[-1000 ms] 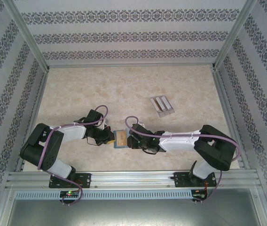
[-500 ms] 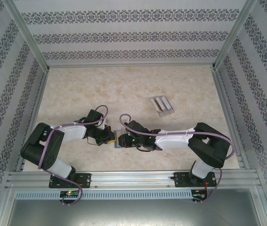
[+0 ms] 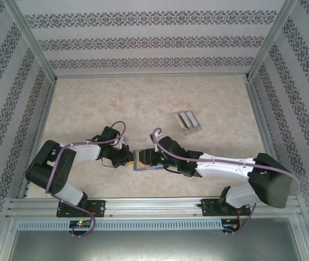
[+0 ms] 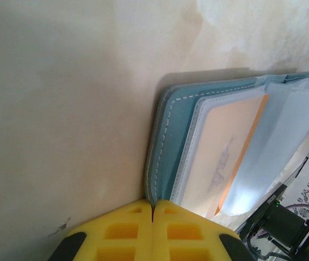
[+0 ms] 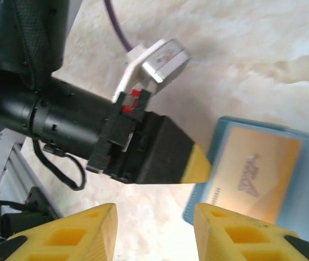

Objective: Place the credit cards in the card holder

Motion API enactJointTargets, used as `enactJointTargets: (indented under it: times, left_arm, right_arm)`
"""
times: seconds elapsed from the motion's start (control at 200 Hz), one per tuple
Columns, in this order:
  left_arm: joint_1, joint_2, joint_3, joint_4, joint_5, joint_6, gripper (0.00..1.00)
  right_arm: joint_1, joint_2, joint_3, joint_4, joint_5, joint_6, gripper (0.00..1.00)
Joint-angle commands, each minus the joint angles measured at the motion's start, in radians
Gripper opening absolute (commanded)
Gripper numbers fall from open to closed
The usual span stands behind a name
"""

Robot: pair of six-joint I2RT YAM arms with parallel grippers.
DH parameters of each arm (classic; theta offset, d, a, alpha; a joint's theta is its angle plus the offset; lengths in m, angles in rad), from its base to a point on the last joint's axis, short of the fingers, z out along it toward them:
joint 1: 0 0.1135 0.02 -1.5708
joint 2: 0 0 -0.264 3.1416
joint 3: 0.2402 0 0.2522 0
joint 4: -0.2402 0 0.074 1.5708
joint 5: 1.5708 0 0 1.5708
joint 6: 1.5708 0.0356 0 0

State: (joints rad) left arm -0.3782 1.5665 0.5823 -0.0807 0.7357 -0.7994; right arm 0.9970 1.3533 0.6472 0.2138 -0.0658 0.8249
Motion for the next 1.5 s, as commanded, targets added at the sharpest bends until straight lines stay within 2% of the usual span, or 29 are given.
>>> enactJointTargets:
  times: [0.0, 0.285, 0.684, 0.909, 0.939, 1.044, 1.119, 1.209, 1.309, 1.404, 1.494]
  left_arm:
    - [-0.016, 0.055, -0.004, 0.023, -0.057, -0.007, 0.0]
    - [-0.017, 0.056, -0.012, 0.031, -0.06, -0.01, 0.0]
    - [-0.019, 0.06, -0.016, 0.05, -0.05, -0.021, 0.02]
    - [-0.019, 0.014, -0.025, 0.047, -0.049, -0.036, 0.16]
    - [-0.019, 0.005, -0.028, 0.053, -0.037, -0.052, 0.21]
    - [-0.009, -0.029, -0.04, 0.124, 0.058, -0.145, 0.51]
    - [0.001, -0.081, -0.037, 0.106, 0.061, -0.186, 0.6]
    - [0.023, -0.154, -0.028, 0.024, 0.011, -0.18, 0.65]
    - [0.073, -0.204, -0.034, -0.044, -0.019, -0.158, 0.65]
    - [0.109, -0.249, -0.044, -0.087, -0.05, -0.128, 0.66]
    - [0.11, -0.292, -0.028, -0.145, -0.112, -0.072, 0.72]
  right_arm:
    - [-0.044, -0.029, -0.083, -0.089, 0.101, 0.038, 0.43]
    - [-0.084, -0.051, -0.167, -0.109, 0.092, 0.105, 0.51]
    - [-0.081, 0.069, -0.105, -0.012, 0.032, 0.087, 0.45]
    - [-0.065, 0.103, -0.049, 0.034, -0.022, 0.055, 0.45]
    - [-0.06, 0.107, -0.042, 0.044, -0.031, 0.047, 0.45]
    - [-0.039, 0.138, -0.012, 0.063, -0.047, 0.016, 0.45]
    - [-0.032, 0.189, 0.007, 0.093, -0.067, 0.038, 0.44]
    - [-0.025, 0.252, 0.017, 0.155, -0.095, 0.076, 0.44]
    - [-0.024, 0.291, 0.013, 0.22, -0.121, 0.104, 0.44]
    - [-0.032, 0.259, -0.001, 0.235, -0.123, 0.1, 0.45]
    - [-0.06, 0.194, -0.013, 0.195, -0.121, 0.056, 0.46]
